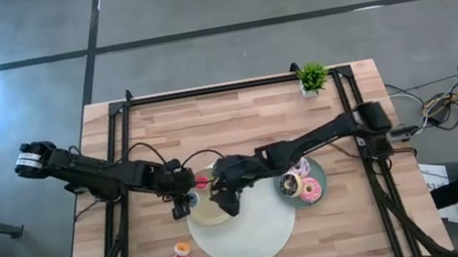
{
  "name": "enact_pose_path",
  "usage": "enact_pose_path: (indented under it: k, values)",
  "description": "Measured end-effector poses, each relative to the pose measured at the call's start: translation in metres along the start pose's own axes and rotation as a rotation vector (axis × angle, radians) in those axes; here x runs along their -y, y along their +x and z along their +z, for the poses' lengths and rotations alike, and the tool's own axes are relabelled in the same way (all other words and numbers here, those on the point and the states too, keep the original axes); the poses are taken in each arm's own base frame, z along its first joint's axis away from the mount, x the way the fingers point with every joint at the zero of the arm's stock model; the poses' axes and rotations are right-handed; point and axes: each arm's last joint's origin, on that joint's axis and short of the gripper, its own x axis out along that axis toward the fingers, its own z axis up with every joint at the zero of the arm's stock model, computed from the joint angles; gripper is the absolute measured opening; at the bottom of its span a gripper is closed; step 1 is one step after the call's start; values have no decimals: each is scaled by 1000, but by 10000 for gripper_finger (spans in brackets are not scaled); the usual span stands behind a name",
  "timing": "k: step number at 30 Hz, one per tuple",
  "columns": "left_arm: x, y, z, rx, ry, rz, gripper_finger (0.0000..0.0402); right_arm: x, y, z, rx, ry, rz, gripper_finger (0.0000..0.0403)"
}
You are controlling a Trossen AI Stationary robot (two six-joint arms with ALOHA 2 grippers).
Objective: Pick & Place donuts
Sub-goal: Put the small blue donut on the brown plate, then put the small white donut on the brown plate
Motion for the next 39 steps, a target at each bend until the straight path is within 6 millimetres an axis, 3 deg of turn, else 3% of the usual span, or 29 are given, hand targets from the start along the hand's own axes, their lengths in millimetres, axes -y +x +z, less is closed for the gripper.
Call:
enact_pose_path:
  k: [4, 11, 24, 32, 39]
  values:
    - [0, -2, 0, 10, -13, -5, 176, 3, 23, -7, 42, -27, 32, 145]
    - [0, -8, 2, 43, -26, -29, 176, 8, 43, -11, 114, -86, 60, 113]
    - [1, -9, 1, 35, -30, -63, 176, 22, 83, -18, 134, -33, 43, 100]
    - [2, -8, -3, -6, -36, -65, 176, 25, 80, -20, 69, -22, 0, 100]
    - [25, -26, -18, -8, 30, -177, 176, 15, 41, -11, -83, -161, -90, 100]
